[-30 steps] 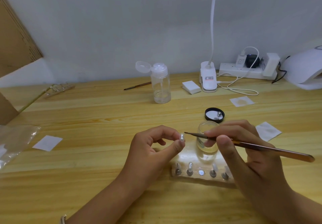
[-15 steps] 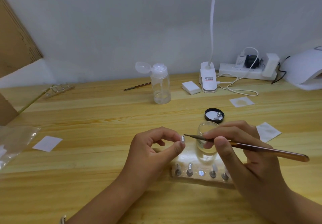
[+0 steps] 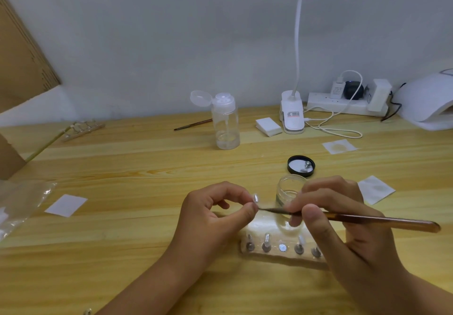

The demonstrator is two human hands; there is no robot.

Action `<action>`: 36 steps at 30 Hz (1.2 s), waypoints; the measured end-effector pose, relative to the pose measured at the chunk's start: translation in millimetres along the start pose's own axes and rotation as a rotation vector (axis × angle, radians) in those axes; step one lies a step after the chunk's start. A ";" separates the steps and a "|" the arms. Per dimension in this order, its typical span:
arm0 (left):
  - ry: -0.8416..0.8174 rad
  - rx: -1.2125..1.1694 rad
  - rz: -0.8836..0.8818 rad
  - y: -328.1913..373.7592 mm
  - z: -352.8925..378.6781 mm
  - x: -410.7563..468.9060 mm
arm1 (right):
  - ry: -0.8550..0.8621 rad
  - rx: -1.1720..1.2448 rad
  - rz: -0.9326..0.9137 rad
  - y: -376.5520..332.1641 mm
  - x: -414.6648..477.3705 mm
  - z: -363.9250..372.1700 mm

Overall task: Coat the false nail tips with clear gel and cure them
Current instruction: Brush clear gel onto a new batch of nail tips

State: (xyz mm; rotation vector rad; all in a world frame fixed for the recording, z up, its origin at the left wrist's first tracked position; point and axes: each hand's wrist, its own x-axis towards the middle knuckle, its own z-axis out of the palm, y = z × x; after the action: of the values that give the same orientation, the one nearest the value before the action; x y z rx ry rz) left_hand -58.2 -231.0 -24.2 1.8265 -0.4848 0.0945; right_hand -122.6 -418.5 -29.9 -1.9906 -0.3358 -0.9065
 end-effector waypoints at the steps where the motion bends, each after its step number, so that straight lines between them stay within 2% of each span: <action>1: -0.002 0.000 0.002 0.5 0.1 0.3 | 0.001 0.005 -0.007 0.0 -0.2 -0.4; 6: 0.010 0.000 -0.025 1.0 1.2 -0.8 | 0.035 -0.033 0.010 1.2 1.5 -0.3; 22: 0.013 0.005 -0.027 1.2 1.5 -0.1 | -0.021 -0.018 -0.061 1.5 0.0 -2.6; 30: 0.012 0.008 -0.041 3.7 0.7 -1.7 | -0.022 -0.027 -0.039 0.7 1.1 -3.1; 36: -0.032 -0.011 0.040 7.9 1.6 -6.3 | 0.083 -0.016 -0.002 5.8 11.5 -11.7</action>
State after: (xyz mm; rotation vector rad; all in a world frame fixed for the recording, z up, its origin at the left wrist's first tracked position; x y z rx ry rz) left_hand -67.1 -232.6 -19.6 1.8099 -0.5436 0.0903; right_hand -117.0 -432.6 -21.4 -1.9606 -0.2847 -0.9930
